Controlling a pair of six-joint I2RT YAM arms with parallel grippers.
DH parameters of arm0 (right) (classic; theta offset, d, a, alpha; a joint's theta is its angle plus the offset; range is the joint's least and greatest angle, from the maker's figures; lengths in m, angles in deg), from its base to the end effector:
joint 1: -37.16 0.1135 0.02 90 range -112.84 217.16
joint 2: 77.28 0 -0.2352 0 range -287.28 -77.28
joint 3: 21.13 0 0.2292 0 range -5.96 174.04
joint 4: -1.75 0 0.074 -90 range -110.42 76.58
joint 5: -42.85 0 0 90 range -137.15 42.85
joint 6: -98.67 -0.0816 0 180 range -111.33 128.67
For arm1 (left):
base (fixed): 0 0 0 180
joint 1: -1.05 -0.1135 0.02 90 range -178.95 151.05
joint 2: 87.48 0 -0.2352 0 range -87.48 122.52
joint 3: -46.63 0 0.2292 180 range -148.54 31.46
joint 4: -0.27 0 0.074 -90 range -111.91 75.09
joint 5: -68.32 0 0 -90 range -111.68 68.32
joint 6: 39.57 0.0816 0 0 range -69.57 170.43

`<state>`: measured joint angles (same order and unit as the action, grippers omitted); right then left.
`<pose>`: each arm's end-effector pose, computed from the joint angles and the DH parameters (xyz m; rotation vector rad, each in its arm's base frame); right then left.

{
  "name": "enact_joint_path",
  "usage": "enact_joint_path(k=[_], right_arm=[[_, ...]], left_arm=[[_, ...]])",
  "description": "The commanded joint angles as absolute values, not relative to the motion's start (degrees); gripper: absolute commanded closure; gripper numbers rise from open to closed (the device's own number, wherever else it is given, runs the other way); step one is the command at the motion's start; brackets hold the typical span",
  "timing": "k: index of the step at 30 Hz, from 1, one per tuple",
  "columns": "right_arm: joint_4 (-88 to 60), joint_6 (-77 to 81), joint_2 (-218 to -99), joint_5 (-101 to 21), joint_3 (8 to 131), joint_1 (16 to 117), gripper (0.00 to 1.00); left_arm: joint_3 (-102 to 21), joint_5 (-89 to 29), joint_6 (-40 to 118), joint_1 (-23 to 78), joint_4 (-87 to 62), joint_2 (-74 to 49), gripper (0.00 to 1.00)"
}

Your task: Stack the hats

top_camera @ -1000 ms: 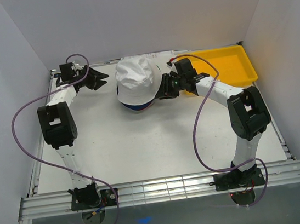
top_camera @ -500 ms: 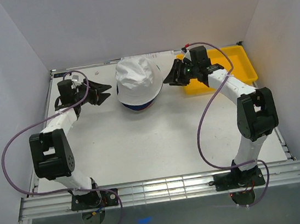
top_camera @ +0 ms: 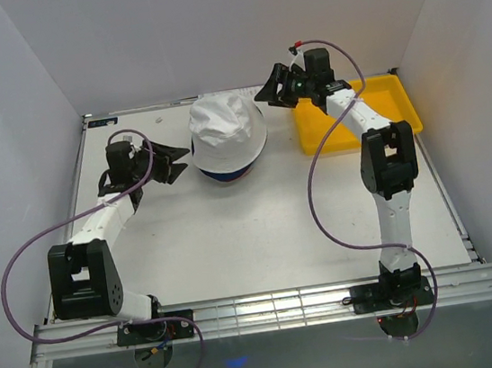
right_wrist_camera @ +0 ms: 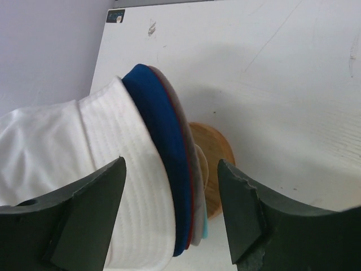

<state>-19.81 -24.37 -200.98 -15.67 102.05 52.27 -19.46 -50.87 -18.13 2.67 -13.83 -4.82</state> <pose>0.4839 0.1748 0.2531 -0.0640 2.0555 1.0750 0.3333 -0.0492 0.2073 -0.9714 2.0799 -1.2273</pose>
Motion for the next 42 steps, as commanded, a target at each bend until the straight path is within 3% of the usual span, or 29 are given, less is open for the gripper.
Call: enact_joint_path(k=[1,8,27,42], right_arm=[[-14.13,-27.01,-203.75,-11.56,106.1,51.66,0.28],[-4.72,-32.9,-205.77,-9.8,106.19,51.57,0.27],[-2.61,-37.83,-211.05,-8.31,111.64,52.8,0.28],[0.55,-39.23,-209.47,-7.87,106.02,54.21,0.33]], left_arm=[[-19.69,-48.67,-18.92,3.77,-14.64,-6.8,0.41],[-19.61,-47.53,-20.23,5.35,-14.64,-5.39,0.41],[-19.52,-47.0,-20.68,6.67,-14.64,-4.16,0.42],[-18.55,-47.17,-21.9,6.85,-12.8,-2.05,0.42]])
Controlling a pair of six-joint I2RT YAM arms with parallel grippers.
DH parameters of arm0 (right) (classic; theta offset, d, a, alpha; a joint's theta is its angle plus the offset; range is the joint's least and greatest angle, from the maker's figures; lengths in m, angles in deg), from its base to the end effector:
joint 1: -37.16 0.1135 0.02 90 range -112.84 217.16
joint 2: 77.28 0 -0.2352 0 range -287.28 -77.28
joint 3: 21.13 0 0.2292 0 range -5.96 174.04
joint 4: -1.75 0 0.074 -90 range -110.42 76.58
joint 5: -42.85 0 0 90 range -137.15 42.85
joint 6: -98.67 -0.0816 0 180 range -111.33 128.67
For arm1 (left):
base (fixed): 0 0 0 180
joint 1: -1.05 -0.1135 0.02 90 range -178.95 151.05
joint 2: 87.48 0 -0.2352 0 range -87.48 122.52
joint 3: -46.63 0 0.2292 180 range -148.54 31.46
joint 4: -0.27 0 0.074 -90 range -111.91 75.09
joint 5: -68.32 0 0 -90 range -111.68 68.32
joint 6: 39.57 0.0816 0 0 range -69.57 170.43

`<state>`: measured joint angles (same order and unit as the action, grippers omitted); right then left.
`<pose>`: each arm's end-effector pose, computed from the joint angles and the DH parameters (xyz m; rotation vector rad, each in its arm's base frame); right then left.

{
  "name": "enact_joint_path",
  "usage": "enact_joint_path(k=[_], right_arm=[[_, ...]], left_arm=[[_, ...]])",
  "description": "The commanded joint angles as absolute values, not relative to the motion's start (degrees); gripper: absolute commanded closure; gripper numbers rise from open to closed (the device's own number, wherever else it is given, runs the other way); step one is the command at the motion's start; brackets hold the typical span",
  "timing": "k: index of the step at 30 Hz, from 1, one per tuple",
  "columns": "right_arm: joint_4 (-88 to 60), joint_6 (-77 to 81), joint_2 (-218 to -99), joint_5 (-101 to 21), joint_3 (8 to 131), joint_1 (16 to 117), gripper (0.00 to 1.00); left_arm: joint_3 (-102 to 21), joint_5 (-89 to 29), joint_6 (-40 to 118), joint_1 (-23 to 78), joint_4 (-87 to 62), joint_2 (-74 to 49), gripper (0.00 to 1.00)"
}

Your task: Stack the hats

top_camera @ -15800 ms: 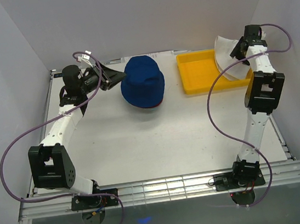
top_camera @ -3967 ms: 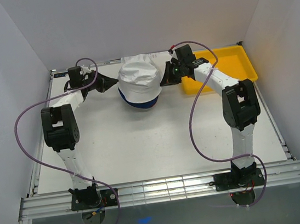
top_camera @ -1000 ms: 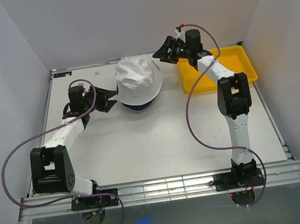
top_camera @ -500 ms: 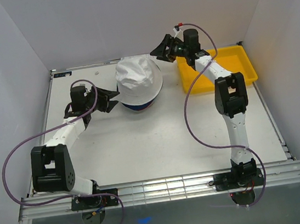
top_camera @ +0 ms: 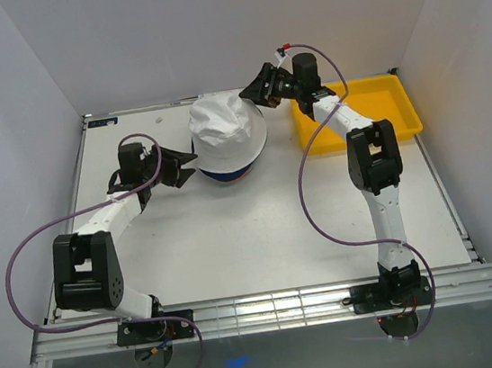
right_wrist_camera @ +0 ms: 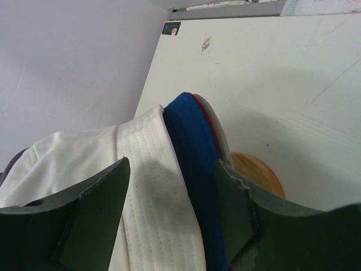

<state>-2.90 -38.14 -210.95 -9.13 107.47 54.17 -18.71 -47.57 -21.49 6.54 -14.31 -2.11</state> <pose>0.5084 0.2081 0.2400 -0.0435 1.9163 1.3588 0.3327 -0.0678 0.1857 -1.0612 2.1437 -1.2054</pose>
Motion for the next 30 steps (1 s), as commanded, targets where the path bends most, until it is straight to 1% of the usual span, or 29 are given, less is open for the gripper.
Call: enact_joint_path(k=[1,5,8,9,12,15,19,22,23,25,26,27,29,30], right_arm=[[0.64,-39.23,-209.03,-7.78,105.58,54.21,0.34],[1.78,-39.23,-207.45,-7.95,102.42,54.21,0.38],[2.84,-39.23,-206.13,-8.21,99.96,54.21,0.44],[3.45,-39.23,-205.87,-8.48,98.73,54.21,0.48],[4.42,-39.76,-204.72,-8.57,97.23,54.21,0.54],[5.47,-40.02,-203.41,-8.74,95.47,54.21,0.59],[6.09,-40.11,-202.79,-8.74,94.5,54.12,0.63],[6.44,-40.64,-202.7,-8.48,94.33,54.12,0.65],[6.97,-41.16,-202.7,-8.22,94.06,54.12,0.66],[7.41,-41.52,-202.26,-8.13,93.71,54.12,0.68],[7.84,-41.61,-202.09,-8.13,93.27,54.03,0.69],[7.94,-41.61,-201.74,-8.21,92.92,54.03,0.7],[8.37,-41.7,-201.38,-8.04,92.31,54.03,0.73],[8.55,-41.78,-201.03,-8.13,91.96,53.86,0.74]], left_arm=[[-18.46,-47.35,-22.17,6.93,-12.54,-1.96,0.43],[-18.46,-47.26,-22.7,6.93,-10.87,-1.35,0.43],[-18.9,-47.43,-23.05,6.93,-10.25,-1.08,0.43],[-19.08,-47.44,-23.14,6.93,-10.08,-0.99,0.43],[-19.25,-47.52,-23.31,6.93,-9.81,-0.64,0.44],[-19.26,-47.52,-23.31,6.93,-9.55,-0.55,0.45],[-19.17,-47.26,-23.58,6.93,-8.93,-0.55,0.47],[-19.08,-46.91,-23.84,6.93,-8.32,-0.55,0.51],[-19.08,-46.91,-23.93,6.93,-8.23,-0.47,0.58],[-18.9,-46.91,-23.93,6.93,-7.97,-0.38,0.64],[-18.82,-46.91,-23.93,6.93,-7.97,-0.38,0.73],[-18.73,-46.82,-23.93,6.93,-7.88,-0.38,0.78],[-18.64,-46.91,-23.75,6.93,-7.7,0.06,0.84],[-18.64,-47.0,-23.66,6.93,-7.7,0.24,0.91]])
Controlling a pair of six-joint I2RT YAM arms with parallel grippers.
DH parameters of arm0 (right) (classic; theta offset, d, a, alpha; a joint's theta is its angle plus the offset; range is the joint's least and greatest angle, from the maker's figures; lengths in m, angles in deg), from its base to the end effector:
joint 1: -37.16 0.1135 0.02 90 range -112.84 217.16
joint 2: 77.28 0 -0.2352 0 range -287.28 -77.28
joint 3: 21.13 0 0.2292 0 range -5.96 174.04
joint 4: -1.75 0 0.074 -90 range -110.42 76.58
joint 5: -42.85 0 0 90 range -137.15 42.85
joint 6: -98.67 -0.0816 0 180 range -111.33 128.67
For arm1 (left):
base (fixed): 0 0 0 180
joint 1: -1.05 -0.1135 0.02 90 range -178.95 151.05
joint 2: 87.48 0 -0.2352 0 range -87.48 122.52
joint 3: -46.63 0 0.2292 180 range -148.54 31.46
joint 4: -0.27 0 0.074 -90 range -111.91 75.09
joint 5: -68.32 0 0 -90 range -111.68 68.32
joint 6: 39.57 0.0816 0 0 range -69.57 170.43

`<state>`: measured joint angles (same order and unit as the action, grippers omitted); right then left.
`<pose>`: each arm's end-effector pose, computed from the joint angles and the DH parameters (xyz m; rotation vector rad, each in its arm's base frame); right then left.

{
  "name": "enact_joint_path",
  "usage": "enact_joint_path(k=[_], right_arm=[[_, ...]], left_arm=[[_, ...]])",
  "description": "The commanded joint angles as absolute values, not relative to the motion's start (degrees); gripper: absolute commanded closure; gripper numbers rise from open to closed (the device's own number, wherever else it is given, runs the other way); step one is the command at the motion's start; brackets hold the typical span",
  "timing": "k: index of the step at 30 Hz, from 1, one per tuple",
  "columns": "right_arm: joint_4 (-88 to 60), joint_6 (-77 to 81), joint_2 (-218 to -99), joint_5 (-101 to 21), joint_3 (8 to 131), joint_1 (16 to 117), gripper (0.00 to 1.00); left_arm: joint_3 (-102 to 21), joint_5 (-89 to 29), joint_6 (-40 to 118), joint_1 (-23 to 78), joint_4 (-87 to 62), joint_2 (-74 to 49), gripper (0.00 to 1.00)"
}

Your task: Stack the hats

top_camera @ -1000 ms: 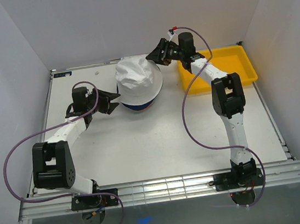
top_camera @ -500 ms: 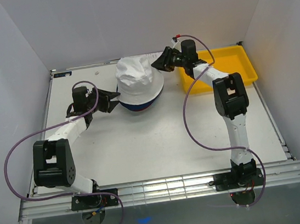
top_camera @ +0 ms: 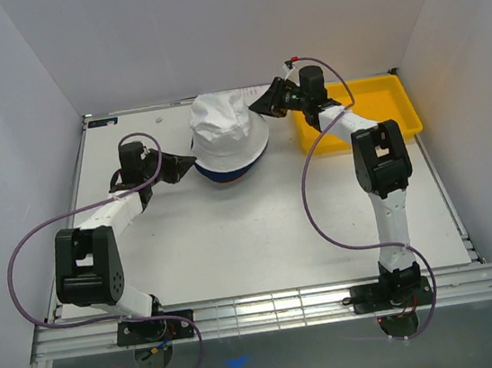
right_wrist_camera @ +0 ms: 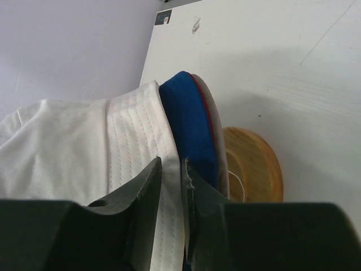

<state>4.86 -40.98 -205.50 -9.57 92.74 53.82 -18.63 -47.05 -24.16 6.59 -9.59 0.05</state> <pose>0.4873 0.1978 0.2144 0.0304 1.9521 1.3797 0.3421 -0.0683 0.1831 -1.0862 2.0927 -1.2356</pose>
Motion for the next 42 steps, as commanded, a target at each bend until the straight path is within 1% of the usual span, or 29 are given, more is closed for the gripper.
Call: enact_joint_path(k=[1,3,8,10,12,16,17,20,25,31,42], right_arm=[[8.81,-41.87,-200.86,-8.04,91.6,53.77,0.74],[9.69,-42.39,-200.33,-7.95,90.46,53.51,0.76],[10.49,-42.75,-199.45,-7.69,88.79,52.89,0.81],[10.75,-42.57,-199.1,-7.43,87.83,52.8,0.8],[11.19,-42.66,-198.4,-7.34,86.77,52.45,0.71],[11.71,-43.62,-197.16,-7.07,85.63,51.84,0.6],[11.8,-43.8,-197.08,-6.81,85.62,51.66,0.53],[13.11,-45.55,-196.73,-5.93,84.84,51.13,0.48],[14.01,-46.71,-196.2,-5.14,83.69,50.78,0.44],[12.68,-46.0,-196.54,-4.18,84.13,50.52,0.43],[15.06,-48.37,-197.78,-2.85,83.51,50.52,0.45]], left_arm=[[-18.64,-47.17,-23.49,6.93,-7.7,0.41,0.94],[-18.64,-47.26,-22.97,6.93,-7.79,1.03,1.0],[-19.52,-46.03,-20.86,6.93,-10.33,2.35,1.0],[-20.04,-45.68,-19.8,6.93,-10.78,2.87,1.0],[-20.57,-45.59,-19.18,6.93,-11.13,3.57,1.0],[-24.08,-45.59,-16.82,6.93,-12.88,5.42,1.0],[-24.7,-45.5,-16.46,6.93,-13.24,5.77,1.0],[-27.33,-45.42,-15.06,6.85,-14.2,7.18,1.0],[-30.33,-45.94,-13.56,6.06,-16.93,9.29,1.0],[-32.0,-46.99,-12.77,4.04,-17.9,10.17,1.0],[-34.9,-47.87,-12.15,2.8,-18.78,12.28,1.0]])
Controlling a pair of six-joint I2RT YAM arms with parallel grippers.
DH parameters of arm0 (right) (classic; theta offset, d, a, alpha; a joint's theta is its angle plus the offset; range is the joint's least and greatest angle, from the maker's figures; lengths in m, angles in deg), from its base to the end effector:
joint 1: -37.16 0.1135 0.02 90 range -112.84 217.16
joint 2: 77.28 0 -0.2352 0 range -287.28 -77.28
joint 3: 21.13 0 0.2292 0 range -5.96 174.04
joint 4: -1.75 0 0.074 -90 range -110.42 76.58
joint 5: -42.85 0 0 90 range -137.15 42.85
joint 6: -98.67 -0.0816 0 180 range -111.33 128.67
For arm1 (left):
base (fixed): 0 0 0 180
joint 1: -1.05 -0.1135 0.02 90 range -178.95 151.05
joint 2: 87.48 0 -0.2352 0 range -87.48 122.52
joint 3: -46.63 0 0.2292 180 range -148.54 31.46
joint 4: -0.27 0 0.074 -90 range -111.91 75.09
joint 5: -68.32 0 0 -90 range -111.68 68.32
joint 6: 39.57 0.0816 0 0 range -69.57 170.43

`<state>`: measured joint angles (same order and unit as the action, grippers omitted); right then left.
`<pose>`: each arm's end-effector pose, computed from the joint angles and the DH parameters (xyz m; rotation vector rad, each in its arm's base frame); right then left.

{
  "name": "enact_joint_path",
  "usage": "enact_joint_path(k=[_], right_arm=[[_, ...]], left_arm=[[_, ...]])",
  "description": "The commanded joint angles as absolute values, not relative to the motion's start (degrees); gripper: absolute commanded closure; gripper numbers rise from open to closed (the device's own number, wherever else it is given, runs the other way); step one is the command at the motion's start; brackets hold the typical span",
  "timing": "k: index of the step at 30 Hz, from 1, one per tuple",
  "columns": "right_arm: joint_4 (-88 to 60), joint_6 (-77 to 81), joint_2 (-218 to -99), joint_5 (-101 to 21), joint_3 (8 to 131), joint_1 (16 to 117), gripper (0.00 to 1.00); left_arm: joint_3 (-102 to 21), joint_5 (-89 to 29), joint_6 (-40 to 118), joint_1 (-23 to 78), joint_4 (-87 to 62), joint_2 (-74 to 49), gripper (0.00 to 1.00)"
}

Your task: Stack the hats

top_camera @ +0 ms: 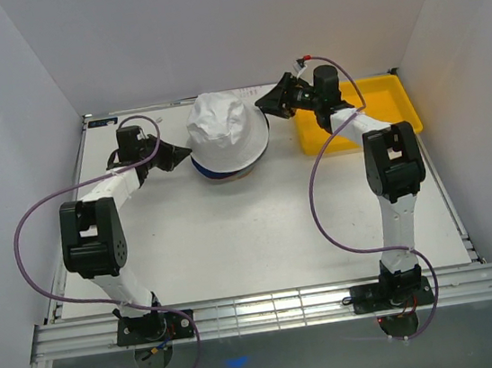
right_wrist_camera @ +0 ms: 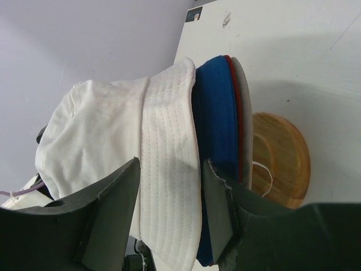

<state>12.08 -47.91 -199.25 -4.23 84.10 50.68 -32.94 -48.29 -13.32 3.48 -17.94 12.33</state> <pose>0.4702 0.1702 0.2321 0.0720 1.9026 1.5003 0.3883 -0.0531 0.1746 -0.9867 2.2012 -1.1067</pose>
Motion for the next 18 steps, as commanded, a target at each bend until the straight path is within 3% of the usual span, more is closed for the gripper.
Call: enact_joint_path(k=[1,18], right_arm=[[15.06,-48.37,-197.86,-2.77,83.43,50.52,0.46],[18.3,-50.04,-197.6,-1.45,80.62,50.43,0.5]], left_arm=[[-34.99,-47.96,-12.06,2.8,-18.78,12.54,1.0],[-36.22,-47.96,-12.06,2.63,-18.86,13.68,1.0]])
